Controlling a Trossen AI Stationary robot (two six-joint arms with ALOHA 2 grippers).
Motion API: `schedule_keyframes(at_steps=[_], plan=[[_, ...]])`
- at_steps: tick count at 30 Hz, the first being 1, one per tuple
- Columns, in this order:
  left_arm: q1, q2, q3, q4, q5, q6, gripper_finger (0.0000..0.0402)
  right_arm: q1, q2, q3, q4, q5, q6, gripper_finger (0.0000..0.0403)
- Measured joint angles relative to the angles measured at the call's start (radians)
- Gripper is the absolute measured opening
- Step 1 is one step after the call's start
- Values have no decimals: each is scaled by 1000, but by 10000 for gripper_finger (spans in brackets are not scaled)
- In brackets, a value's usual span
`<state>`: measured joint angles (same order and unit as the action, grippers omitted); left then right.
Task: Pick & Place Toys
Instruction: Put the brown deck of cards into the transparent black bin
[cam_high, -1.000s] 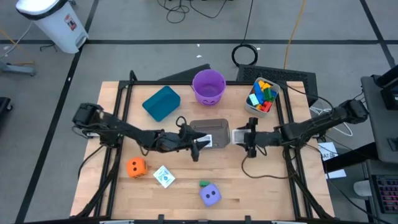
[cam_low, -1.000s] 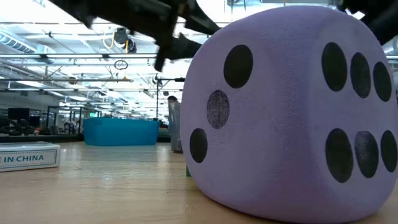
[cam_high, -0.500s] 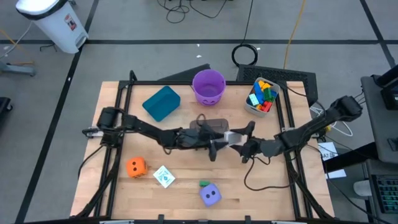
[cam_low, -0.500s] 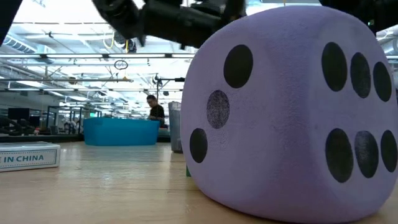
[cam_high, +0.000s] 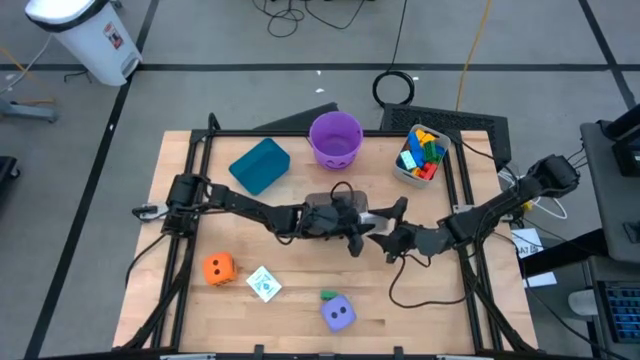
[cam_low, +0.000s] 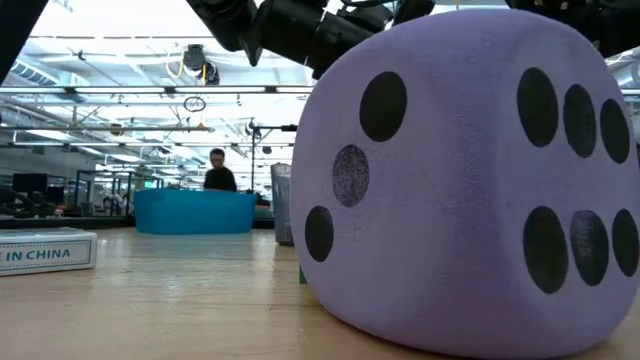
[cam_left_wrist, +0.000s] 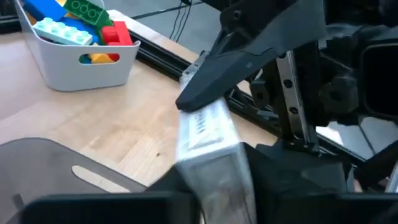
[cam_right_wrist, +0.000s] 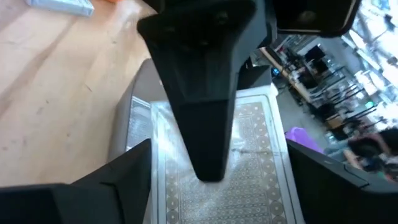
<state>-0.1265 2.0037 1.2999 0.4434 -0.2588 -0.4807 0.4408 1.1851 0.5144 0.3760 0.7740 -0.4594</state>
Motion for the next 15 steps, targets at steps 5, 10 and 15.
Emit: schedule_keyframes(at_steps=[5,10,15], plan=[[-3,-11,0,-21,41,89,71,11,0,0,1,-15,88,311],[-3,-74,-46,-49,45,80,71,60,-35,1,-13,77,98,317],[-3,-172,-189,23,23,57,71,127,-100,1,-26,216,62,311]])
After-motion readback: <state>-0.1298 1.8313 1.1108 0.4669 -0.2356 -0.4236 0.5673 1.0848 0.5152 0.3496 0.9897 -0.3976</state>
